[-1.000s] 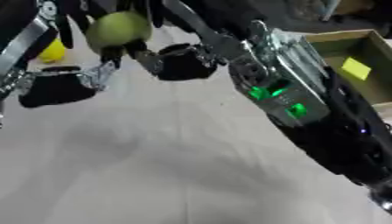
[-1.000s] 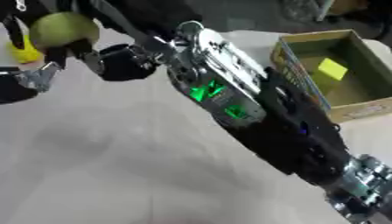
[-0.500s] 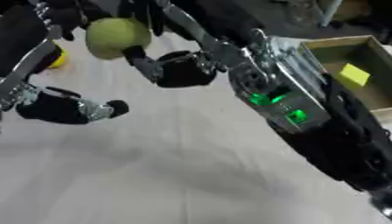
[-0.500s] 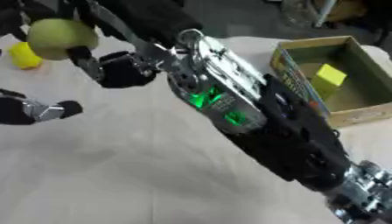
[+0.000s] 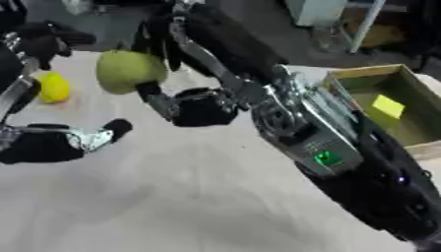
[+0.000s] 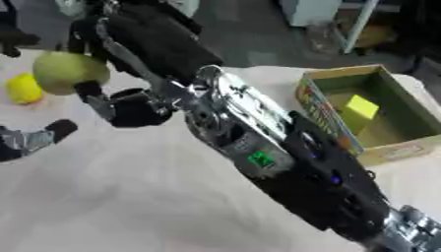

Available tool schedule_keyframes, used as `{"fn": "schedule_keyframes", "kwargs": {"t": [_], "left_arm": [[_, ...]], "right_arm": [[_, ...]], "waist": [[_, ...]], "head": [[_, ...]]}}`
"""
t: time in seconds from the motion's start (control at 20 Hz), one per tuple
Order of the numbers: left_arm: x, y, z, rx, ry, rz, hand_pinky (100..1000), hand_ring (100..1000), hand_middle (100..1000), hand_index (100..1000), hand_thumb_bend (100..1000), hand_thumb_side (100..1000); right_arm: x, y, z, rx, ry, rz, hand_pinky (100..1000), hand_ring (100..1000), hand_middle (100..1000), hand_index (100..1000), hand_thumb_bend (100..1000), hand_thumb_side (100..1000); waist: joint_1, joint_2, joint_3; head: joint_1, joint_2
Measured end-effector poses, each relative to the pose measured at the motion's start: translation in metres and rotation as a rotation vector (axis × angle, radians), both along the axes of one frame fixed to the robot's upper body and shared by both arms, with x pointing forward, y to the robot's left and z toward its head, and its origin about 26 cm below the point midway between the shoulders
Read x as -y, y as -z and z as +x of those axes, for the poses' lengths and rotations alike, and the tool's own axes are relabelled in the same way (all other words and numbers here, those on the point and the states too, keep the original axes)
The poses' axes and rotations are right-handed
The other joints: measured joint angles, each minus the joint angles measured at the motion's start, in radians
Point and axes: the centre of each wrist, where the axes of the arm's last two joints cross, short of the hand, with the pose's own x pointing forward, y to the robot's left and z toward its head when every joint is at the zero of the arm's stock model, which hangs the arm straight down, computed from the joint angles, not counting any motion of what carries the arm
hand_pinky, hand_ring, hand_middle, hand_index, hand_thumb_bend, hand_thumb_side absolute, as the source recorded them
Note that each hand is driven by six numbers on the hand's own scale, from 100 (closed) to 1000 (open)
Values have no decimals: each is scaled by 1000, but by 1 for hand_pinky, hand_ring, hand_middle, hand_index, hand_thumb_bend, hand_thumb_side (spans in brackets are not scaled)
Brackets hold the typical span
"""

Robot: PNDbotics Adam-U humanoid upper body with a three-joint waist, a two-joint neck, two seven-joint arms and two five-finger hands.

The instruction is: Pick up the objects with one hand, pass them to the other hand, and then place them into the box on the other side of the table.

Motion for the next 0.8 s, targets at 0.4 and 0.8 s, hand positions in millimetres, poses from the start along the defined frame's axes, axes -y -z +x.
{"fn": "schedule_keyframes", "kwargs": {"t": [0.4, 0.8], "left_arm": [[-68, 7, -11, 129, -223, -328, 512, 644, 715, 829, 327, 523], [-98, 13, -11, 194, -304, -514, 509, 649, 719, 828, 312, 514]], "right_arm": [[44, 7, 11, -22, 115, 77, 100, 423, 425, 541, 100, 100], [121, 13, 16, -16, 351, 202, 100, 418, 423, 532, 100, 100]], "waist": [[0, 0, 0], [0, 0, 0]], "head": [[-35, 31], [-81, 54]]}}
